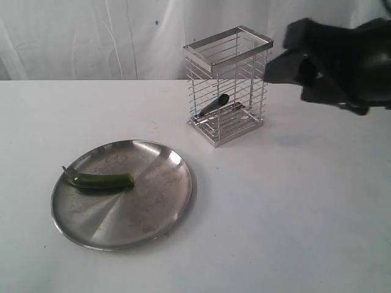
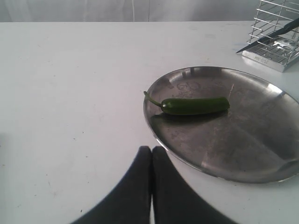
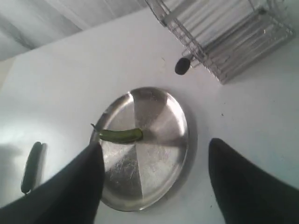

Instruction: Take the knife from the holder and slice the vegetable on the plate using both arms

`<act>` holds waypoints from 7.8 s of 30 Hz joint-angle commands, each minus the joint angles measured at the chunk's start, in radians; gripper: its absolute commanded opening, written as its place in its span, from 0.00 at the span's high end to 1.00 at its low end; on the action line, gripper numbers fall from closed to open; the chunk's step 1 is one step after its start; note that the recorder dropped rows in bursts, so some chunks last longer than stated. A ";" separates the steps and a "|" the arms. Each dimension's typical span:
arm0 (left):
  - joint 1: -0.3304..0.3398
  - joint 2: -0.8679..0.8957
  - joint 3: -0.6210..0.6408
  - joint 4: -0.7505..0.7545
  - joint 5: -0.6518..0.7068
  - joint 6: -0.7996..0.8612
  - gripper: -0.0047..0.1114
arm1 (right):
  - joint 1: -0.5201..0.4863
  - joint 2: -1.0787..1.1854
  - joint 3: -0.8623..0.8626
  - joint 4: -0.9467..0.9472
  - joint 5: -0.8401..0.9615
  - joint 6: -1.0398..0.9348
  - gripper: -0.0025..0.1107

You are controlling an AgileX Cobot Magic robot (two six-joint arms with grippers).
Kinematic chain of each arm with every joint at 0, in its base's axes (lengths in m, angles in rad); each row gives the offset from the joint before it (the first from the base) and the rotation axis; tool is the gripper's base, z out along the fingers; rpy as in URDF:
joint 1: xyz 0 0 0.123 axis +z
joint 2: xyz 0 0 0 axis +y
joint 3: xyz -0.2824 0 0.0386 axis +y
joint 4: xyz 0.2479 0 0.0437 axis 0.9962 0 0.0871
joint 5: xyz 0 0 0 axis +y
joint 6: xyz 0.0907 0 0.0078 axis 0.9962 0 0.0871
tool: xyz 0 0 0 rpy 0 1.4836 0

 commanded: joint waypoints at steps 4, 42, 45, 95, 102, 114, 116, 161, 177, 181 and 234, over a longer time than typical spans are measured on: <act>-0.004 -0.005 0.007 -0.005 0.001 -0.007 0.96 | 0.001 0.463 -0.278 0.113 -0.051 0.019 0.44; -0.004 -0.005 0.007 -0.005 0.001 -0.007 0.96 | 0.042 0.755 -0.425 0.120 -0.127 -0.013 0.59; -0.004 -0.005 0.007 -0.005 0.001 -0.007 0.96 | 0.042 0.762 -0.425 0.118 -0.125 -0.019 0.66; -0.004 -0.005 0.007 -0.005 0.001 -0.007 0.96 | 0.042 0.605 -0.575 -0.154 0.000 -0.262 0.98; -0.004 -0.005 0.007 -0.005 0.001 -0.007 0.96 | 0.042 0.526 -0.575 -0.199 0.064 -0.262 0.98; -0.004 -0.005 0.007 -0.005 0.001 -0.007 0.96 | 0.042 0.392 -0.573 -0.213 0.226 -0.262 0.98; -0.004 -0.005 0.007 -0.005 0.001 -0.007 0.96 | 0.042 0.375 -0.571 -0.207 0.262 -0.262 0.98; -0.004 -0.005 0.007 -0.045 -0.099 -0.048 0.96 | 0.469 -0.110 0.344 -0.190 -0.792 -0.256 0.98; -0.051 0.041 -0.153 -1.371 0.307 0.904 0.96 | 0.469 -0.110 0.344 -0.189 -0.833 -0.204 0.98; -0.051 0.294 -0.153 -1.407 0.320 1.023 0.96 | 0.474 -0.110 0.342 -0.209 -0.846 -0.183 0.98; -0.053 1.519 -1.012 -1.507 0.441 1.627 0.96 | 0.531 0.147 0.159 -0.208 -0.783 -0.150 0.98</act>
